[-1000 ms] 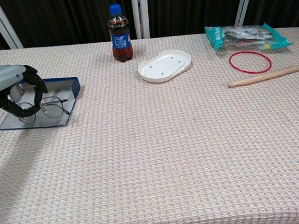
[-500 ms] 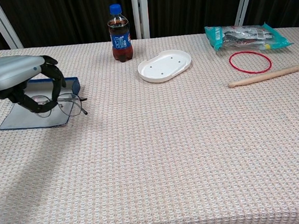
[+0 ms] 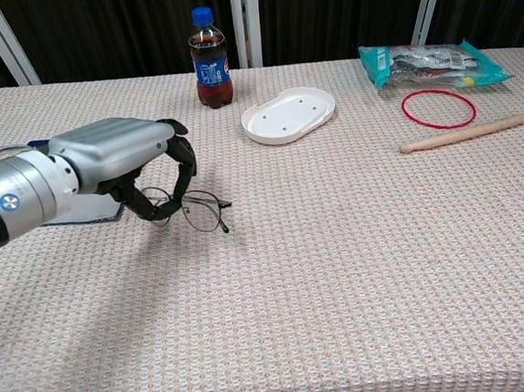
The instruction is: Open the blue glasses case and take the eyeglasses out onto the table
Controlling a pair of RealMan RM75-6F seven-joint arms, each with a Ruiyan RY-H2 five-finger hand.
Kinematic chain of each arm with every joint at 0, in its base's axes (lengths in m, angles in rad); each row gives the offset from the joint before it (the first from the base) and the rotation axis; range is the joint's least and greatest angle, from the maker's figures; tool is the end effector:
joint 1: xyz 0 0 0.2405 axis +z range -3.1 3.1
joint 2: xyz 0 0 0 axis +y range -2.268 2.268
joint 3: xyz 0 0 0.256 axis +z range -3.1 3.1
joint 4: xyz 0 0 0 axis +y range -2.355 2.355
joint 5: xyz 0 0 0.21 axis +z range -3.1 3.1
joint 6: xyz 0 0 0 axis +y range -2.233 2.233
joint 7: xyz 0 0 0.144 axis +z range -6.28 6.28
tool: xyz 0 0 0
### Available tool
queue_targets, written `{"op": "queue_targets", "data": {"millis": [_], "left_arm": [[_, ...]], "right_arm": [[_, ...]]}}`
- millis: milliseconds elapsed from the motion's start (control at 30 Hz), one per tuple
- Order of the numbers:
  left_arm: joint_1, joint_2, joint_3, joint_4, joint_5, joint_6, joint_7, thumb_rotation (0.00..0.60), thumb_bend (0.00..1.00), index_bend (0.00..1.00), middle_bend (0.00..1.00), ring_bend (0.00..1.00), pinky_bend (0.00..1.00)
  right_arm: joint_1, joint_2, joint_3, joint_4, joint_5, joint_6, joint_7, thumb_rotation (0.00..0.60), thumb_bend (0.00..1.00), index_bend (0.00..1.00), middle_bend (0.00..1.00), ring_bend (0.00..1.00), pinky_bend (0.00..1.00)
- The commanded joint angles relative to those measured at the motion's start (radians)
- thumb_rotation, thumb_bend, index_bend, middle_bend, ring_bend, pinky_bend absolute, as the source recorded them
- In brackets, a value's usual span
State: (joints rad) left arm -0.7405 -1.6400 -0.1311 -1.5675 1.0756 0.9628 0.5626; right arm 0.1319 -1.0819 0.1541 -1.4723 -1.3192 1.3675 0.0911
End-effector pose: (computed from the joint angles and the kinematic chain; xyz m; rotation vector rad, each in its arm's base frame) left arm -0.1212 0.3022 -0.0565 -2.0267 -0.8954 -0.8577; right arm -0.3508 -0.2190 0.2021 1.2388 -0.8942 0.8194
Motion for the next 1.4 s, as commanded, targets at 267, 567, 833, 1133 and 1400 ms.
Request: {"op": "queue_targets", "data": {"millis": [267,567,833,1133,1400], "left_arm": [[-0.039,-0.066,0.004,0.089,0.005,-0.051,-0.048,0.6,0.42,0.45,0.26,0.04,0.12],[-0.033,-0.065,0.019,0.113,0.099,-0.034,-0.146,0.6,0.37,0.0,0.15,0.04,0.12],[0.001,-0.013,0.019,0.086,0.147,0.039,-0.177,0.6,0.32,0.0,0.12,0.03,0.11],[0.146,0.213,0.02,0.004,0.208,0.275,-0.212,0.6,0.31,0.02,0.12,0.02,0.1],[0.315,0.368,0.076,0.116,0.243,0.413,-0.386,0.6,0.27,0.09,0.12,0.0,0.09]], "right_arm": [[0.002,-0.005,0.001,0.009,0.002,-0.006,0.004,0.6,0.47,0.0,0.0,0.0,0.0],[0.001,-0.008,0.0,0.012,-0.002,-0.006,0.007,0.6,0.47,0.0,0.0,0.0,0.0],[0.002,-0.004,0.0,0.003,-0.006,-0.004,-0.002,0.6,0.47,0.0,0.0,0.0,0.0],[0.006,-0.001,0.0,-0.018,-0.014,0.001,-0.025,0.6,0.47,0.0,0.0,0.0,0.0],[0.004,-0.022,-0.021,-0.026,-0.069,0.035,-0.057,0.6,0.43,0.0,0.0,0.0,0.0]]}}
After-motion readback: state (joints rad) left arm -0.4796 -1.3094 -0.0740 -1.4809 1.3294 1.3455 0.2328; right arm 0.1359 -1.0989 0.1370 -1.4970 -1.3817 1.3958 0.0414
